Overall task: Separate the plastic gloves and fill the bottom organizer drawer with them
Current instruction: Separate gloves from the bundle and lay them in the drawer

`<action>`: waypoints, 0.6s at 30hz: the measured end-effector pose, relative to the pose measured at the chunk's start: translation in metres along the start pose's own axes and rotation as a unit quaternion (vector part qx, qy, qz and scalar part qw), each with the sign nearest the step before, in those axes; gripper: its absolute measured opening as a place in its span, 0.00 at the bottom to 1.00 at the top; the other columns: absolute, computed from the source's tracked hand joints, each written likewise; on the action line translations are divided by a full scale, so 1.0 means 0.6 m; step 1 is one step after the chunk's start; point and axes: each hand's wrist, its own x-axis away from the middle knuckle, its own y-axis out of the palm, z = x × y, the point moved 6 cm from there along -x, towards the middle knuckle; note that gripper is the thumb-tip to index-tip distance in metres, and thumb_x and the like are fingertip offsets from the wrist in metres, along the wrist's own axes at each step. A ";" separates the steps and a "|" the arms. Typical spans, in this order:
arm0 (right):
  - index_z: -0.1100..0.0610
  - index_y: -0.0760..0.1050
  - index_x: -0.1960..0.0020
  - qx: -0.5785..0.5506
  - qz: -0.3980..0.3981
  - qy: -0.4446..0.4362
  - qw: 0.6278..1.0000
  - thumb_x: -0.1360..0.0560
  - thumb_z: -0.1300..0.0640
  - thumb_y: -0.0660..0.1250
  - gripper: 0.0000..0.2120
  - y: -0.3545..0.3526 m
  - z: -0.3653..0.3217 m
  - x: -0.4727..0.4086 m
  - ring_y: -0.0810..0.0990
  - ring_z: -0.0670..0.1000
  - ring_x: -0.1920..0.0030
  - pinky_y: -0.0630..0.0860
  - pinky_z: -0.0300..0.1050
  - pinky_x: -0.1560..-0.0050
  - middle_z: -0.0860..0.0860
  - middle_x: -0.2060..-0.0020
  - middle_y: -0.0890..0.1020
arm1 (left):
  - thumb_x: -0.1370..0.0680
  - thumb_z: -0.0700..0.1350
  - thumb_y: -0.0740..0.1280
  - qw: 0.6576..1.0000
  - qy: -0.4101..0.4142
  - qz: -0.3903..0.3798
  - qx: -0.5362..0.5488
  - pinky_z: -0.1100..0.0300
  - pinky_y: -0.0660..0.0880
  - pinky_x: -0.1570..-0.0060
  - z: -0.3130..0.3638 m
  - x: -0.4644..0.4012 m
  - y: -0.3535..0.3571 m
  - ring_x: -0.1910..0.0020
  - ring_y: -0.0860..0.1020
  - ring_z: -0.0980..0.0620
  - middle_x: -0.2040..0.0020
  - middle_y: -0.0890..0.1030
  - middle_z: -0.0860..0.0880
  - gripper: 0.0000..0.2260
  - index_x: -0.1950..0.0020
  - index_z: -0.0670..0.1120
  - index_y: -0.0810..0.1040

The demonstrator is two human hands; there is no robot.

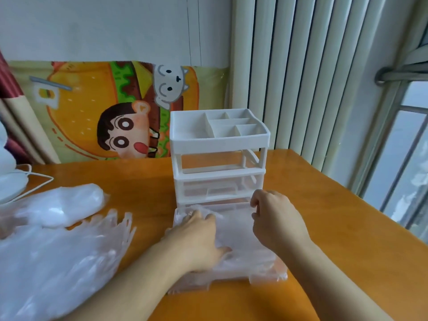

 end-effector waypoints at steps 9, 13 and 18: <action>0.51 0.77 0.36 -0.115 -0.150 -0.089 0.978 0.23 0.56 0.67 0.16 0.005 -0.064 0.038 0.80 0.48 0.47 0.82 0.44 0.49 0.47 0.41 0.78 | 0.21 0.39 0.65 0.999 0.024 -0.019 -0.023 0.49 0.76 0.39 0.001 -0.032 0.023 0.28 0.69 0.41 0.21 0.58 0.49 0.35 0.18 0.56 0.55; 0.44 0.57 0.18 -0.034 -0.308 -0.089 0.947 0.22 0.44 0.71 0.37 0.036 -0.064 0.057 0.71 0.54 0.28 0.75 0.49 0.34 0.46 0.23 0.65 | 0.23 0.50 0.74 0.999 0.022 -0.023 0.038 0.54 0.77 0.39 -0.002 -0.038 0.021 0.33 0.75 0.45 0.25 0.66 0.46 0.34 0.22 0.51 0.60; 0.36 0.40 0.16 0.032 -0.375 -0.083 0.923 0.23 0.40 0.71 0.49 0.035 -0.068 0.051 0.74 0.60 0.29 0.77 0.49 0.41 0.48 0.18 0.56 | 0.26 0.53 0.77 0.994 -0.047 -0.045 0.084 0.57 0.76 0.49 -0.012 -0.033 0.001 0.42 0.80 0.46 0.35 0.79 0.44 0.41 0.23 0.40 0.59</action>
